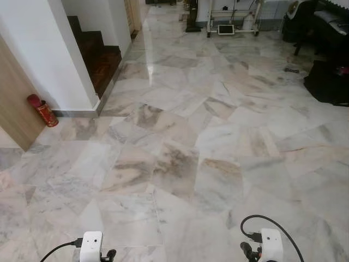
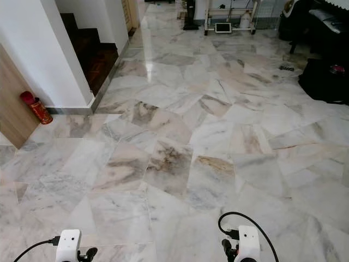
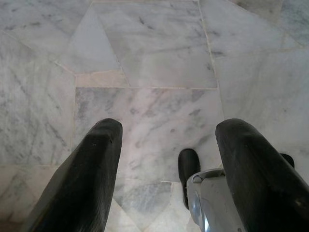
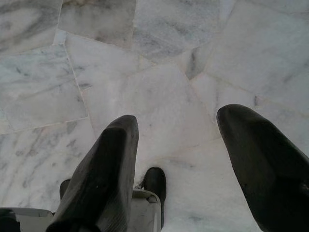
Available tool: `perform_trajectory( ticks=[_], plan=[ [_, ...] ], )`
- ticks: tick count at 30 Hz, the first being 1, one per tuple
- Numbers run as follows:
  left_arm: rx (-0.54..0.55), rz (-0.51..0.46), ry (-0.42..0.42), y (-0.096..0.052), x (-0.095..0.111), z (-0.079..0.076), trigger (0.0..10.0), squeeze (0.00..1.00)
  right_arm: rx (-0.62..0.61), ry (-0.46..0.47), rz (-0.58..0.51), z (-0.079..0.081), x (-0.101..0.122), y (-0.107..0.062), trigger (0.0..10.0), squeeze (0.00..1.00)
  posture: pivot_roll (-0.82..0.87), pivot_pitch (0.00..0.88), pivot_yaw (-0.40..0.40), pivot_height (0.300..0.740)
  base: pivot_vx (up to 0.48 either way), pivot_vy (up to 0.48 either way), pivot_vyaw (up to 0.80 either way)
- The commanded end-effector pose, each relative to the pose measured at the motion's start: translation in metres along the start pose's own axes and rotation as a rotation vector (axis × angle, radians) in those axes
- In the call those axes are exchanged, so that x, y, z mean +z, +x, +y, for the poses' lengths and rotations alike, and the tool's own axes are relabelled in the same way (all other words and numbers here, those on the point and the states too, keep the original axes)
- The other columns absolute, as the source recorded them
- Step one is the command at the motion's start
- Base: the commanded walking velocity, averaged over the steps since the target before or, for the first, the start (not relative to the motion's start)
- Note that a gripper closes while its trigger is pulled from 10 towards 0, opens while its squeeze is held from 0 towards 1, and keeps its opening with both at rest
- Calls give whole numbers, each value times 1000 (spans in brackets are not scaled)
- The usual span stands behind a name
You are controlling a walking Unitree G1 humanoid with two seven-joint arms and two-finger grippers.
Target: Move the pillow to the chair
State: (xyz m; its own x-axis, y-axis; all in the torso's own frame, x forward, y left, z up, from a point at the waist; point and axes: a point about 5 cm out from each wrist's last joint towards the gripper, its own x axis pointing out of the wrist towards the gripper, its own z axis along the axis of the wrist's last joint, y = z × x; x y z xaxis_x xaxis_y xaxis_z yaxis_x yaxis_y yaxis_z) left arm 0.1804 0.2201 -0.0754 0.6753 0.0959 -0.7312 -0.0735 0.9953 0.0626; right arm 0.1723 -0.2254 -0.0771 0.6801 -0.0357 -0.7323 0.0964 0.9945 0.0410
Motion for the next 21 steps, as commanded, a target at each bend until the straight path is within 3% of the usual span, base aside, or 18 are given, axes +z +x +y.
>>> perform_trajectory(
  ticks=[1, 21],
  plan=[
    [70, 90, -305, 6, 5, -2, 10000, 0, 24, 155, 56, 11, 62, 22, 10000, 0, 29, 0, -32, 740, 0, 0, 0],
    [88, 55, -313, 6, 7, 2, 10000, 0, 27, 201, 62, 14, 61, 22, 10000, 0, 33, 0, -14, 740, 0, 0, 0]
  ],
)
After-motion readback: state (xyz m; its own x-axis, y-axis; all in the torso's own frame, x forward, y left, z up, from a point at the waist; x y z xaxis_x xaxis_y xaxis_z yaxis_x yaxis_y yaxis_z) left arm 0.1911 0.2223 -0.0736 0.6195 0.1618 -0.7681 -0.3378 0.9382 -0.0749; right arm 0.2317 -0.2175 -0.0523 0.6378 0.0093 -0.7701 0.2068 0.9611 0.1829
